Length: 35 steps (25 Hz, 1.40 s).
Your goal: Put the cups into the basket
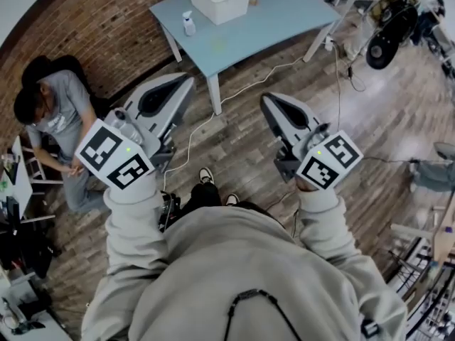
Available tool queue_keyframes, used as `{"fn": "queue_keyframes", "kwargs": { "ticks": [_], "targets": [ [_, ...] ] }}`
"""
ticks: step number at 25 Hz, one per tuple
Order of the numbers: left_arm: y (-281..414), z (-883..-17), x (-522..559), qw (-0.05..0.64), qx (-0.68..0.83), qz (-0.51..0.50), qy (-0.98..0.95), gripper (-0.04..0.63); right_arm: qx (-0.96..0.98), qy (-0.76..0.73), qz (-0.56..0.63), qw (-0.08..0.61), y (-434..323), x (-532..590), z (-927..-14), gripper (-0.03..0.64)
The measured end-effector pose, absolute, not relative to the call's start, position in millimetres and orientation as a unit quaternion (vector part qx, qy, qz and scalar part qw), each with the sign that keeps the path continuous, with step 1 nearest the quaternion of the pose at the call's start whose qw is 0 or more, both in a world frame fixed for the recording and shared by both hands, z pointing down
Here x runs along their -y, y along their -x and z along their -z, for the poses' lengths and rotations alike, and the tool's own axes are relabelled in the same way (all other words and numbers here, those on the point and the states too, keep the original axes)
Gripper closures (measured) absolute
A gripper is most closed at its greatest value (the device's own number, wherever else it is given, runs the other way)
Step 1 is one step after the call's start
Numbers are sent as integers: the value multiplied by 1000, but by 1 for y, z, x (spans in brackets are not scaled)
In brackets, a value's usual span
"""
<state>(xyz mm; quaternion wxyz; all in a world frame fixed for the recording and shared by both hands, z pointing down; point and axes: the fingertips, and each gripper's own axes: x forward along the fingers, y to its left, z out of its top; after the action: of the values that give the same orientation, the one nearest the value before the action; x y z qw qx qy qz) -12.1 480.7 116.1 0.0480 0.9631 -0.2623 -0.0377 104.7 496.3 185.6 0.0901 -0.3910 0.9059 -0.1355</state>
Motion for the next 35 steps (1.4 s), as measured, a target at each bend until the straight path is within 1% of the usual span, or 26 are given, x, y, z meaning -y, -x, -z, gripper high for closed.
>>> {"fn": "queue_keyframes", "kwargs": {
  "ticks": [4,11,19,22,29,32,35],
  "targets": [
    [22,-103,-457,34,282,66,-956,597,-908,382,137,101,-102,-474,-176,606],
    [37,-105,-425,38,294,92,-951,597,-912,376,140,88,-89,-450,-189,606],
    [52,-128,-304,71,293,78,-950,597,-909,383,154,67,-72,-326,-196,606],
    [55,-125,-267,65,289,67,-953,597,-909,382,160,49,-66,-285,-206,606],
    [82,-139,-191,63,280,31,-957,597,-893,402,185,87,-47,-185,-218,606],
    [86,-151,-163,75,264,27,-961,597,-893,404,182,81,-33,-158,-217,606],
    [91,-153,-137,98,247,46,-963,597,-887,419,180,65,-31,-143,-213,606]
  ]
}}
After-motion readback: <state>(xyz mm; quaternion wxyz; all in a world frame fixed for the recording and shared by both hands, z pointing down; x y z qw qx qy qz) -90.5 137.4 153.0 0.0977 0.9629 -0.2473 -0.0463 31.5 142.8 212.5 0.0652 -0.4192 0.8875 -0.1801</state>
